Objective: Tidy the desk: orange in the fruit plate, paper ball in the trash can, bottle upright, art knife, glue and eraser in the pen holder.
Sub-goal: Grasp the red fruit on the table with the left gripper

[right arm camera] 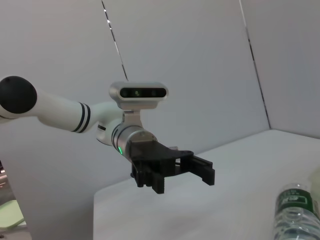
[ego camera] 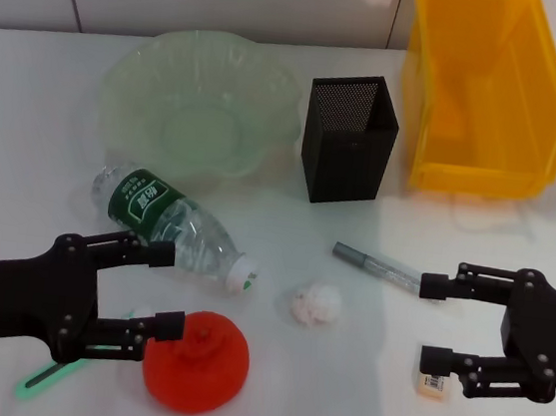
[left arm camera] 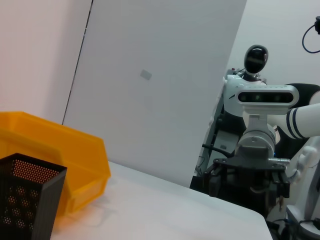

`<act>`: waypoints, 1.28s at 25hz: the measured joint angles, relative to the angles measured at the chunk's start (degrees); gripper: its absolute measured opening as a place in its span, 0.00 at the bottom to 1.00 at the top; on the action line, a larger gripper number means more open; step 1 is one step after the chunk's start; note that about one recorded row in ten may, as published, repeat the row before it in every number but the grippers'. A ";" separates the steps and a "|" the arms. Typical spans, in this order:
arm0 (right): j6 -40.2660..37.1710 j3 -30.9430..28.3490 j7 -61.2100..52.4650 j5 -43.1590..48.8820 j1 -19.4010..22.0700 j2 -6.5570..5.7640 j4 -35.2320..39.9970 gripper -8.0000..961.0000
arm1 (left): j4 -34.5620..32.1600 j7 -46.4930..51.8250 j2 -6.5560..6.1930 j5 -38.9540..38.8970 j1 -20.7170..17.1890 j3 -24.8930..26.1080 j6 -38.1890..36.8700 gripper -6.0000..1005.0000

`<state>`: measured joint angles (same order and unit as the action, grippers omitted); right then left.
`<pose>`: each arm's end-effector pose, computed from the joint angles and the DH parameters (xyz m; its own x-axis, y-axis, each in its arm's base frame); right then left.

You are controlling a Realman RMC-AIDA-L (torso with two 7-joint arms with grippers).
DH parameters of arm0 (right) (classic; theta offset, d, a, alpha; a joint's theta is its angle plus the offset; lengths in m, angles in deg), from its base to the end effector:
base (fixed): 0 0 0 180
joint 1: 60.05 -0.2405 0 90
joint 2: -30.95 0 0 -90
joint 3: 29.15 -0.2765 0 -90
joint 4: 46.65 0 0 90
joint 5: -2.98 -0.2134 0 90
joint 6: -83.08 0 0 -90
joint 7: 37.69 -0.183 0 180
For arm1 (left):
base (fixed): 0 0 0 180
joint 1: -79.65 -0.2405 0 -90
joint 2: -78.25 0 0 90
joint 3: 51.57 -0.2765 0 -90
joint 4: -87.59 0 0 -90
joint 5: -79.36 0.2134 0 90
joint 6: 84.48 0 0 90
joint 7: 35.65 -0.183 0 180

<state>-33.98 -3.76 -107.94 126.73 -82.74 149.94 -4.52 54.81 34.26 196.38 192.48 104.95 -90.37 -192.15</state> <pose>0.2817 0.2598 -0.0046 0.7580 -0.2753 -0.5913 -0.3263 -0.9450 0.0216 -0.2614 0.2811 -0.0394 0.7361 0.2916 0.6108 0.3158 -0.9462 0.0712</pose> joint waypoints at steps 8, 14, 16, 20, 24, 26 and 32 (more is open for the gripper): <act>1.66 0.00 2.73 -0.04 -1.20 0.11 -3.28 0.81 | 0.05 0.35 0.01 0.00 0.37 -0.07 0.26 0.82; 1.84 -0.19 2.75 -0.05 -1.32 0.10 -3.40 0.81 | 0.00 0.01 0.20 -0.58 0.35 0.13 -0.32 0.82; 1.84 -0.60 2.75 -0.08 -0.86 0.09 -3.28 0.81 | -0.63 0.20 0.26 -0.67 0.35 0.26 -0.88 0.82; 1.84 -1.42 2.75 -0.20 -0.04 -0.04 -3.10 0.81 | -3.07 0.37 0.38 -0.71 0.33 -0.06 -1.24 0.82; 1.92 -1.63 2.76 -0.22 1.03 -0.26 -2.89 0.81 | -3.69 -0.70 0.61 -0.84 0.72 -3.32 -0.44 0.75; 1.92 -2.04 2.76 -0.35 1.76 -0.31 -2.64 0.81 | -1.22 -1.54 0.62 -0.91 1.43 -6.86 2.83 0.70; 1.82 -3.08 2.76 -1.36 3.15 -0.40 -2.24 0.81 | 3.72 -5.67 0.71 -1.19 2.04 -8.71 6.36 0.63</act>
<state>-32.16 -6.83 -105.18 125.37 -79.59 149.54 -6.77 58.53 28.58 197.09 191.30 106.99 -99.08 -185.79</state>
